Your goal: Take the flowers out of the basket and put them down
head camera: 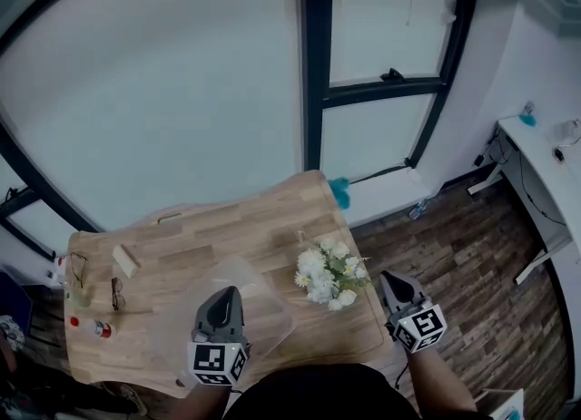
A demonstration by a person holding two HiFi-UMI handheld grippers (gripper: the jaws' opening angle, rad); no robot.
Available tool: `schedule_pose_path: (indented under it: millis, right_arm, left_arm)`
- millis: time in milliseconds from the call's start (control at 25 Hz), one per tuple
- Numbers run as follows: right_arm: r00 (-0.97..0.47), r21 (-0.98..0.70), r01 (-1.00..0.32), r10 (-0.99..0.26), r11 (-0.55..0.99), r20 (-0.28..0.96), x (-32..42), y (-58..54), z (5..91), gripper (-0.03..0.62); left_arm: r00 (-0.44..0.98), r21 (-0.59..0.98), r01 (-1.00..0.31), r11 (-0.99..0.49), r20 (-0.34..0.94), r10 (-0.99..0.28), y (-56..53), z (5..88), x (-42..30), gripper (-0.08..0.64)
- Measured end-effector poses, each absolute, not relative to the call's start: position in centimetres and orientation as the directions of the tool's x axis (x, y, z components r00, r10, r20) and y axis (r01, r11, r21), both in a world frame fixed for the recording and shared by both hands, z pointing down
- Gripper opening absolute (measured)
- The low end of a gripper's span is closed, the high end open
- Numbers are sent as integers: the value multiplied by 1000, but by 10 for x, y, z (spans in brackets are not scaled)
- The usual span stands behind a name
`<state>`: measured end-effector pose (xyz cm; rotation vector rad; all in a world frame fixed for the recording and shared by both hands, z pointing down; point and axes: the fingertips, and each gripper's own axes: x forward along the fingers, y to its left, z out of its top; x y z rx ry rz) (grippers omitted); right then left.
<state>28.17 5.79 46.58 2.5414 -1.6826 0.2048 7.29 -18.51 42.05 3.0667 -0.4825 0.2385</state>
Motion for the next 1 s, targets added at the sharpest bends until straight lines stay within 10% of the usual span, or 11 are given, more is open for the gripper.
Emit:
schedule_pose_path:
  millis: [1000]
  right_arm:
    - [442, -9, -894, -884, -448, 156, 279, 47, 465, 21]
  left_arm:
    - [925, 16, -359, -933, 142, -353, -210, 414, 43, 5]
